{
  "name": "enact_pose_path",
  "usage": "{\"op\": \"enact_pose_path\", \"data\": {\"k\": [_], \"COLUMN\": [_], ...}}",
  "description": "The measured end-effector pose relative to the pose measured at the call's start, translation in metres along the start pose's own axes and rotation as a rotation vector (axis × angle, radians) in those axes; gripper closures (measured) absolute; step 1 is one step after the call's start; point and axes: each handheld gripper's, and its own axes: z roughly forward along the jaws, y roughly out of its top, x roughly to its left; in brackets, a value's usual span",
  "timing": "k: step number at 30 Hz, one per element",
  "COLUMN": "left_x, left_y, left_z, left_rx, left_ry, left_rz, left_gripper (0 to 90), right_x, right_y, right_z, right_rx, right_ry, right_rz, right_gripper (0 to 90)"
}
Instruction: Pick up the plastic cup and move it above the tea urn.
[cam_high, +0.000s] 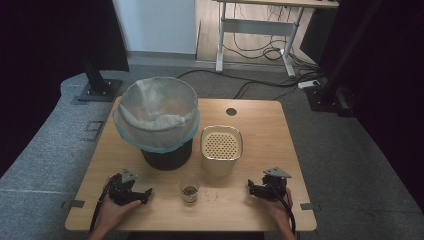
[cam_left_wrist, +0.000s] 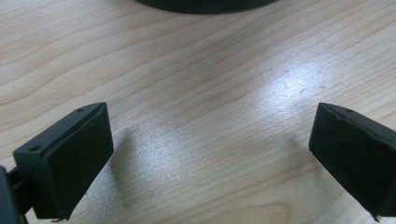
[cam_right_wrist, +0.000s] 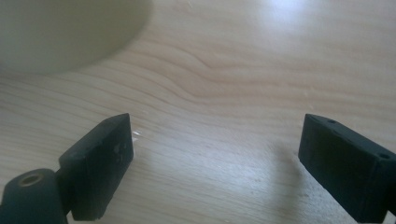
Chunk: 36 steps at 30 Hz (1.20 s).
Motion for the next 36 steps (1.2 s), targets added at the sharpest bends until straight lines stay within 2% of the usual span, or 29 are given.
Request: {"op": "enact_pose_path", "data": {"k": [3, 4, 6, 7, 8, 9, 13, 18, 22, 23, 25, 26, 31, 34, 36], "left_x": [-0.001, -0.003, -0.006, -0.009, -0.009, -0.012, -0.015, -0.017, -0.018, -0.018, -0.018, -0.018, -0.017, -0.016, -0.016], "left_y": [0.000, 0.000, 0.000, 0.000, 0.000, 0.001, 0.000, 0.000, 0.000, 0.000, 0.000, 0.000, -0.001, -0.001, -0.001], "left_z": [-0.004, -0.006, -0.009, -0.012, -0.012, -0.014, -0.016, -0.013, -0.011, -0.011, -0.011, -0.010, -0.009, -0.007, -0.007], "left_rx": [-0.015, -0.024, -0.037, -0.051, -0.051, -0.063, -0.067, -0.056, -0.043, -0.043, -0.041, -0.038, -0.030, -0.022, -0.018], "left_ry": [-0.008, -0.012, -0.020, -0.023, -0.023, -0.024, -0.031, -0.037, -0.042, -0.042, -0.042, -0.041, -0.044, -0.046, -0.045], "left_rz": [-0.001, -0.001, 0.003, 0.009, 0.009, 0.011, 0.006, 0.010, 0.006, 0.006, 0.004, 0.003, 0.002, 0.004, 0.005], "left_gripper": [0.0, 0.0, 0.0, 0.0, 0.0, 0.0, 0.5, 1.5, 2.1, 2.3, 2.5, 2.7, 3.1, 3.3, 3.3], "right_x": [0.005, 0.005, 0.011, 0.018, 0.018, 0.028, 0.053, 0.083, 0.111, 0.111, 0.124, 0.136, 0.162, 0.173, 0.179], "right_y": [0.001, 0.001, 0.000, 0.000, 0.000, 0.001, 0.001, 0.001, 0.000, 0.000, 0.001, 0.002, 0.005, 0.009, 0.012], "right_z": [-0.010, -0.010, -0.017, -0.023, -0.023, -0.029, -0.037, -0.036, -0.027, -0.027, -0.023, -0.019, -0.005, 0.005, 0.013], "right_rx": [-0.061, -0.061, -0.108, -0.139, -0.139, -0.170, -0.207, -0.204, -0.183, -0.183, -0.179, -0.174, -0.169, -0.171, -0.167], "right_ry": [0.040, 0.040, 0.079, 0.126, 0.126, 0.171, 0.269, 0.392, 0.487, 0.487, 0.522, 0.547, 0.584, 0.577, 0.590], "right_rz": [-0.007, -0.007, -0.020, -0.026, -0.026, -0.043, -0.077, -0.114, -0.157, -0.157, -0.178, -0.196, -0.246, -0.270, -0.273], "right_gripper": [12.3, 12.3, 13.1, 13.7, 13.7, 14.6, 17.0, 17.5, 18.0, 18.0, 18.2, 18.8, 20.9, 22.1, 23.6]}}
